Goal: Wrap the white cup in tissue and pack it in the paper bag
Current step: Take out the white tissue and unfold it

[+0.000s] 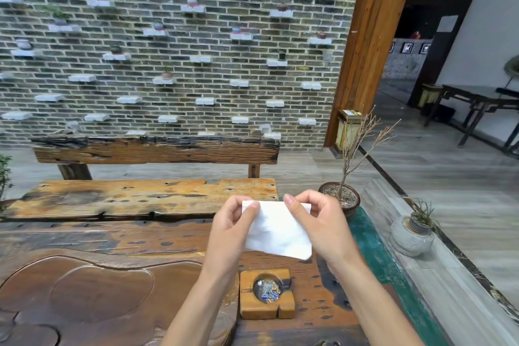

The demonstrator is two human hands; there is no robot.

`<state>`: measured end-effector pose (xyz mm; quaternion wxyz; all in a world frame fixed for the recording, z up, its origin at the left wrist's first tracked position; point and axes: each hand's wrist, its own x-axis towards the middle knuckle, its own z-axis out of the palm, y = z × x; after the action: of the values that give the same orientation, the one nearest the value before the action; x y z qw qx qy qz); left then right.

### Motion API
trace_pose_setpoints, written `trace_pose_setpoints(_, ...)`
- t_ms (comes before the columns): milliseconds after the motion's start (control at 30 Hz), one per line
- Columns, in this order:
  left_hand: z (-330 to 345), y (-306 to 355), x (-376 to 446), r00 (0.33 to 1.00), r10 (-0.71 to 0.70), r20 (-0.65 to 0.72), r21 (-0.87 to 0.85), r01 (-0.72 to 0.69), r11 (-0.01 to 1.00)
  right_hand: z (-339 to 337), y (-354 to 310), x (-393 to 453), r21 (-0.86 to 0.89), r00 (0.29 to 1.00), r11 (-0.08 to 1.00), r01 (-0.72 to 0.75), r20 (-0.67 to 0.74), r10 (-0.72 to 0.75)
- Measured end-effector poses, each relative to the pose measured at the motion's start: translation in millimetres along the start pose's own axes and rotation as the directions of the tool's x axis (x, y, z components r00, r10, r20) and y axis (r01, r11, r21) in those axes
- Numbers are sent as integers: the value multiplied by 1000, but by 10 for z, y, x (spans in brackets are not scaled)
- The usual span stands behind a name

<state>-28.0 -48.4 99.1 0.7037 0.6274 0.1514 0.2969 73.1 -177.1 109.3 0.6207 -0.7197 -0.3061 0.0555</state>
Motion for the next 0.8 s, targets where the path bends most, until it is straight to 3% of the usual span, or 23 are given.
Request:
trace_pose_setpoints(167, 151, -5, -28, 990, 41, -133, -23, -44, 999, 191, -27, -31, 12, 988, 998, 61, -143, -58)
trace_pose_setpoints(333, 195, -37, -3, 955, 159, -252, 68, -147, 987, 264, -52, -59, 293, 980, 956, -13, -185, 70)
trace_pose_setpoints(533, 315, -5, -16, 887, 326, -327, 239, -256, 937, 398, -67, -96, 1, 921, 997, 83, -382, -77)
trace_pose_setpoints(800, 278, -26, 24, 879, 358, -313, 197, -309, 931, 327, -134, -132, 47, 908, 988, 147, -403, -116)
